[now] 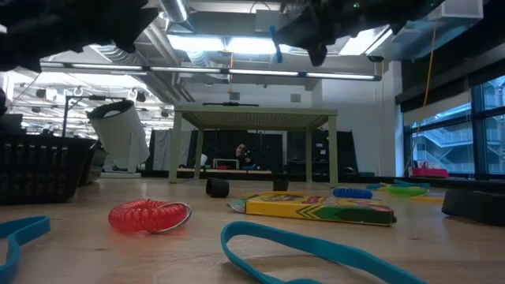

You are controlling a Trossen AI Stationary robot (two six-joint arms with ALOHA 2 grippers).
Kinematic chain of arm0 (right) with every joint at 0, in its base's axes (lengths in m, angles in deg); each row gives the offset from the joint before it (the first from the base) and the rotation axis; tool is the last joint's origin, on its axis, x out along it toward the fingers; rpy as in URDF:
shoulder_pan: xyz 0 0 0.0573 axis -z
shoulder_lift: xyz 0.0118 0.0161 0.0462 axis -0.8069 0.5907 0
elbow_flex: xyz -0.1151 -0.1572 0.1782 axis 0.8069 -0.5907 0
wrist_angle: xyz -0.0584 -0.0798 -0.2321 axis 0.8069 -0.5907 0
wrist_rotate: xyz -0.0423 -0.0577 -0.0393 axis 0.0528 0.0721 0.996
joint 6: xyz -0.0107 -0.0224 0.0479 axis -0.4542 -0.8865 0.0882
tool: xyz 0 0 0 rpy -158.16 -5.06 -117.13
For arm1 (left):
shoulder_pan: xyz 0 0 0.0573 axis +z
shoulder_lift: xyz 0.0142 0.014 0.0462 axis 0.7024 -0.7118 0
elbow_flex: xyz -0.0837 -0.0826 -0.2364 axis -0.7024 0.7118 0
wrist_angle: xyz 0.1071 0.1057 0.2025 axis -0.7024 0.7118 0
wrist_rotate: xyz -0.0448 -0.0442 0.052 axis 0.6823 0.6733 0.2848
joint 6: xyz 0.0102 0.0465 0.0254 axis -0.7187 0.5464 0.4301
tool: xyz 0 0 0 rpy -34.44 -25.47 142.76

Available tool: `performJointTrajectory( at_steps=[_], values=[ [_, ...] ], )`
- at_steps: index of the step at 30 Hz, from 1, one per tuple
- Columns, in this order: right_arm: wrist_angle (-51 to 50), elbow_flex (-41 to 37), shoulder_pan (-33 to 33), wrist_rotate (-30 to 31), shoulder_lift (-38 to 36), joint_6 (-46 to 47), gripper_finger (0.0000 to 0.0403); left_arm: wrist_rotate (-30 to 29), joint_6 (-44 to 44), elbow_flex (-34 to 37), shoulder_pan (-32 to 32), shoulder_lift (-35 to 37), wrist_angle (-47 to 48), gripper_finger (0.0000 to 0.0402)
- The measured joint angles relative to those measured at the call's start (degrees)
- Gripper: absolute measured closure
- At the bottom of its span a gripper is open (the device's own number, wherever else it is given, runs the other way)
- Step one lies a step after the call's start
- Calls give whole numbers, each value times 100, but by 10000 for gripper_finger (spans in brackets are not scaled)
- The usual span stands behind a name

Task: Pick & Place Office Desk Supplies
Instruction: Put the top blue spring rubber band into the top black bin

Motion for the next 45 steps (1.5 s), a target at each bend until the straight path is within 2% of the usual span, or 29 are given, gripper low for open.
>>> performJointTrajectory(
  at_steps=[3,6,9,16,21,27,34,45],
  values=[
    [368,0,-132,-35,253,0,387,-737,-6,-250,-95,-316,-4,187],
    [848,0,-233,-371,511,-21,387,-1625,-245,-455,-90,-703,-16,181],
    [1255,0,-322,-797,693,-262,387,-1834,-342,-631,-90,-1192,21,182],
    [1708,0,-346,-1414,843,-386,387,-1295,-330,-1339,-90,-2435,5,184],
    [1767,0,-352,-1760,852,-230,387,-1135,71,-2014,-90,-3340,3,184],
    [1747,0,-397,-1781,852,-213,387,-613,511,-2649,-90,-4121,6,191],
    [1668,0,-409,-1797,852,-213,387,-108,429,-3009,-90,-4503,10,202],
    [1664,0,-409,-1792,852,-216,387,103,139,-3088,-90,-4542,1,233]
  ],
)
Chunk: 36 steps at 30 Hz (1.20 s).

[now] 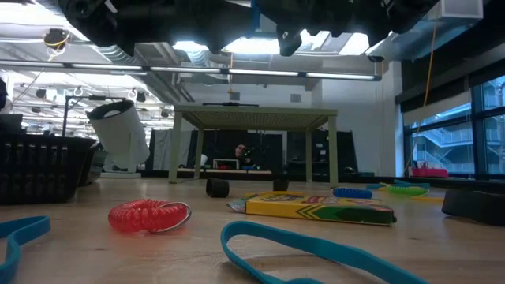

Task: Pick & Place Office Desk Supplies
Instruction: Put the top blue spring rubber band into the top black bin

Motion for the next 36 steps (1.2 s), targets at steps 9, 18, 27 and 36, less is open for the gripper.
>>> performJointTrajectory(
  at_steps=[9,18,27,36],
  values=[
    [0,0,2,13,0,-2,387,195,70,0,0,0,-2,275],
    [0,0,2,15,0,-2,387,200,393,0,0,0,-2,376],
    [0,0,11,424,-4,371,326,148,205,0,6,0,7,386],
    [-1582,0,68,713,-692,605,228,-774,48,0,0,2,466,387]
  ],
)
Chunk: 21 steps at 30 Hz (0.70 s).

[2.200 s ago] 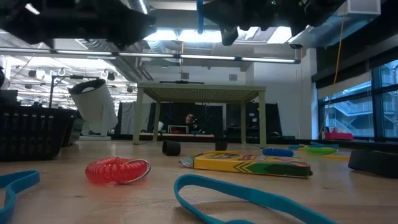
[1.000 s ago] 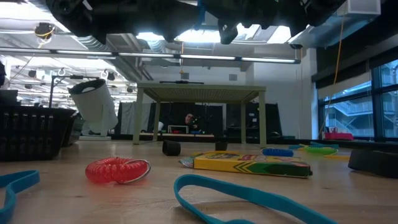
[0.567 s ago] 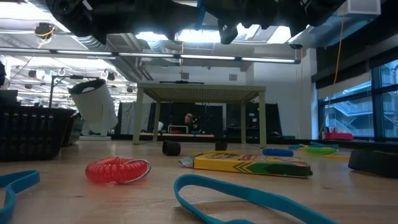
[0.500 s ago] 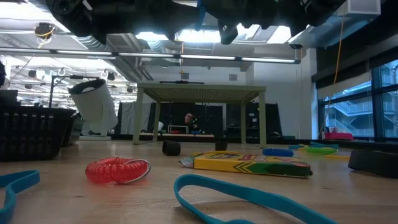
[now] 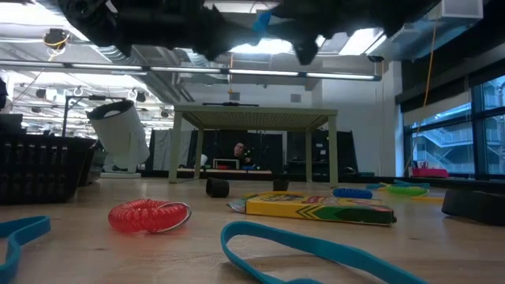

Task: Pick & Place Office Desk Supplies
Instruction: Put the top blue spring rubber band into the top black bin

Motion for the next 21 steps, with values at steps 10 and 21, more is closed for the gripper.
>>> performJointTrajectory(
  at_steps=[10,21],
  values=[
    [-1861,0,-4,1614,-849,2,216,-2007,-986,2,-2,833,2955,387],
    [-2538,0,-4,2567,-819,-97,215,-1811,-4461,2,-2,2970,8105,387]
  ],
)
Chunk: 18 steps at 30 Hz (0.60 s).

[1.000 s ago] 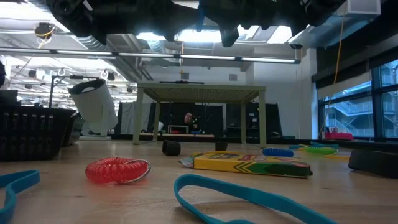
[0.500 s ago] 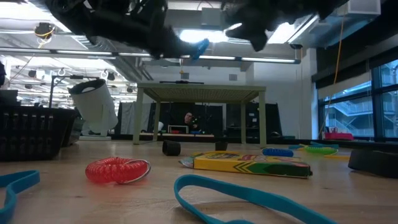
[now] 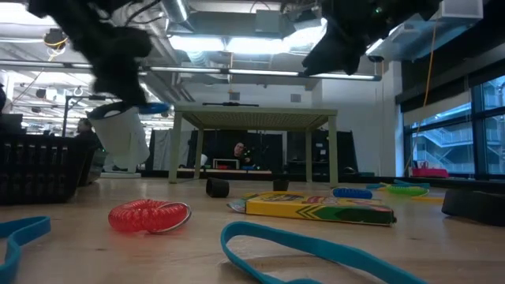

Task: Pick & Place Office Desk Supplies
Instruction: Put the top blue spring rubber band into the top black bin

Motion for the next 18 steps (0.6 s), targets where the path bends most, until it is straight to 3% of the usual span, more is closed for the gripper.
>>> performJointTrajectory(
  at_steps=[8,18],
  values=[
    [-531,0,2,741,0,-78,215,57,-1727,178,2,386,2181,386],
    [-1100,0,2,1135,0,-56,215,141,-2153,535,7,208,2331,353]
  ],
)
